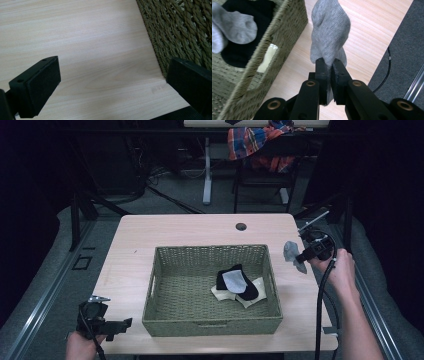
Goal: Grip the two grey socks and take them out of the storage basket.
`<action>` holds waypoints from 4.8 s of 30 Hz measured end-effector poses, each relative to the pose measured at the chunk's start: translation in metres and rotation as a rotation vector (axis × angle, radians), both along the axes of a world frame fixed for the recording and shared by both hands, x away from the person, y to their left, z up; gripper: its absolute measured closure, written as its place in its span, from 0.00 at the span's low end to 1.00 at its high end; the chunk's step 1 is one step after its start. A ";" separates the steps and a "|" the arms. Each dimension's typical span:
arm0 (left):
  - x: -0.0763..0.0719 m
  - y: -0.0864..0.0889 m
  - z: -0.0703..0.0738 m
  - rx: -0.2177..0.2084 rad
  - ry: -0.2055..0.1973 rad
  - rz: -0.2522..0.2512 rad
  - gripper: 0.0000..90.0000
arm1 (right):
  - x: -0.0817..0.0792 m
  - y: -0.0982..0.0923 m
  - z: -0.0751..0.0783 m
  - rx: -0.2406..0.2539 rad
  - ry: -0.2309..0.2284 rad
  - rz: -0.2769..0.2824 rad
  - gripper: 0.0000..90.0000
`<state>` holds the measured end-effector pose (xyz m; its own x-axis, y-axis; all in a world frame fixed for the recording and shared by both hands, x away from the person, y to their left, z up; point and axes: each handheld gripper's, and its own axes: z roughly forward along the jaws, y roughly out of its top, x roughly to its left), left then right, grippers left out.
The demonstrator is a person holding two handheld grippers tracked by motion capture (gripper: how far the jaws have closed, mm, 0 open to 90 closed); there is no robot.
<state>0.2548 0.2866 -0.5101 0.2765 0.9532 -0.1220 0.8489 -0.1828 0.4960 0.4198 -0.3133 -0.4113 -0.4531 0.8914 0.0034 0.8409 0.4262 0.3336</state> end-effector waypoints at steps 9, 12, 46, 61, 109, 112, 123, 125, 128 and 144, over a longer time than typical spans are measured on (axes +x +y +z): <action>0.000 0.000 0.000 0.000 0.000 -0.001 0.00 | 0.009 -0.002 -0.023 -0.011 0.044 -0.011 0.94; 0.000 0.000 0.000 0.001 0.000 0.000 0.00 | 0.011 -0.002 -0.029 -0.016 0.062 -0.006 0.94; 0.000 0.000 0.000 0.000 -0.001 0.000 0.00 | 0.026 0.007 -0.087 -0.002 0.178 -0.008 0.73; 0.000 0.000 0.000 0.001 0.000 0.000 0.00 | 0.007 0.008 -0.019 0.133 0.027 0.054 0.15; 0.000 0.000 -0.001 0.000 0.003 -0.002 0.00 | 0.012 0.160 -0.032 0.086 0.072 0.423 0.52; 0.000 0.000 -0.001 0.000 0.005 -0.001 0.00 | 0.012 0.164 -0.037 0.074 0.076 0.417 0.57; 0.000 0.000 -0.001 0.002 0.006 -0.003 0.00 | 0.015 0.168 -0.050 0.035 0.097 0.423 0.72; 0.000 0.000 0.000 0.002 0.010 -0.006 0.00 | 0.015 0.169 -0.053 0.037 0.101 0.420 0.75; 0.000 0.000 -0.001 0.003 0.004 -0.004 0.00 | 0.015 0.170 -0.054 0.031 0.103 0.421 0.82; 0.001 -0.002 -0.001 0.008 0.011 -0.011 0.00 | 0.009 0.164 -0.036 0.063 0.080 0.423 0.93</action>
